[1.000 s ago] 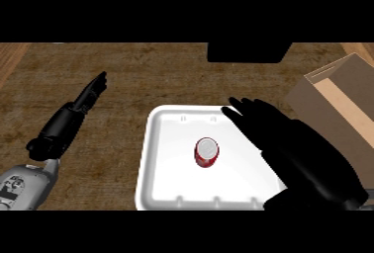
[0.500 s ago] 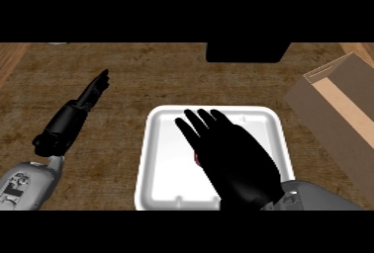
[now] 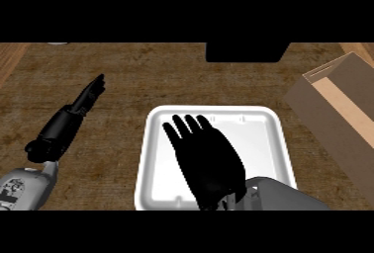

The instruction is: Pick the can from the tray and place it in the cardboard box

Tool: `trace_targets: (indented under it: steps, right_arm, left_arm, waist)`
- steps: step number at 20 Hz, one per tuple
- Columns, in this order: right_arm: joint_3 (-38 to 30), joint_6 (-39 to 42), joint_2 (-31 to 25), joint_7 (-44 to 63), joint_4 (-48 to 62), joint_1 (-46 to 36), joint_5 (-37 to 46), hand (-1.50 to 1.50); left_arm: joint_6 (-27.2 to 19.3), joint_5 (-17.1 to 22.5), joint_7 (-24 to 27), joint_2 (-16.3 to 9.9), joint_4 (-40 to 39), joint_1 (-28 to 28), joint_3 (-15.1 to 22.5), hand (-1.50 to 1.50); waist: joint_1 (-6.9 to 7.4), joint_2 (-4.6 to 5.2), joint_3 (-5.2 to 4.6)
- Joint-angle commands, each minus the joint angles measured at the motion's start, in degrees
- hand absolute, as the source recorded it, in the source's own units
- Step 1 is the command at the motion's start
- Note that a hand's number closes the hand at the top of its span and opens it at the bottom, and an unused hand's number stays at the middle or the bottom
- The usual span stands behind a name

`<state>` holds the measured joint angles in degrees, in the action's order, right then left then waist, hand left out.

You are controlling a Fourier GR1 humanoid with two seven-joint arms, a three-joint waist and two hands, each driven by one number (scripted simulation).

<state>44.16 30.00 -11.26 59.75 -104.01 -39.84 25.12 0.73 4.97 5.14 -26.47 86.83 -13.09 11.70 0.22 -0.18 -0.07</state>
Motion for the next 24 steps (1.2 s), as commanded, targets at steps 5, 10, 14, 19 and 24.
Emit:
trace_targets:
  steps: [5,10,14,19,24]
  right_arm:
    - [1.45,0.87,3.98,4.34,6.19,1.22,9.01,-1.50]
    - [2.64,2.34,6.53,3.07,8.59,3.99,13.07,-1.50]
    - [-0.13,3.38,5.14,-0.40,11.59,3.65,15.97,-1.50]
    - [-2.04,5.96,7.41,-2.77,11.81,5.49,18.79,-1.50]
    - [-3.36,5.23,9.08,-6.87,11.13,11.04,22.36,-1.50]
  left_arm:
    - [0.28,-2.01,-0.51,2.49,-1.08,-1.71,-0.40,0.00]
    - [3.58,0.02,-2.02,0.73,0.52,-2.03,-3.79,0.00]
    - [1.32,-3.40,-1.55,3.23,3.18,1.18,-1.67,0.00]
    - [4.38,-3.38,2.42,4.37,-4.89,-1.73,-4.78,0.00]
    - [5.03,-5.76,2.36,5.55,0.23,2.58,-5.13,0.00]
  waist:
    - [-0.31,0.15,0.05]
    - [-0.19,0.11,0.06]
    - [0.04,0.12,0.06]
    - [-0.36,0.21,0.05]
    - [-0.13,0.13,0.06]
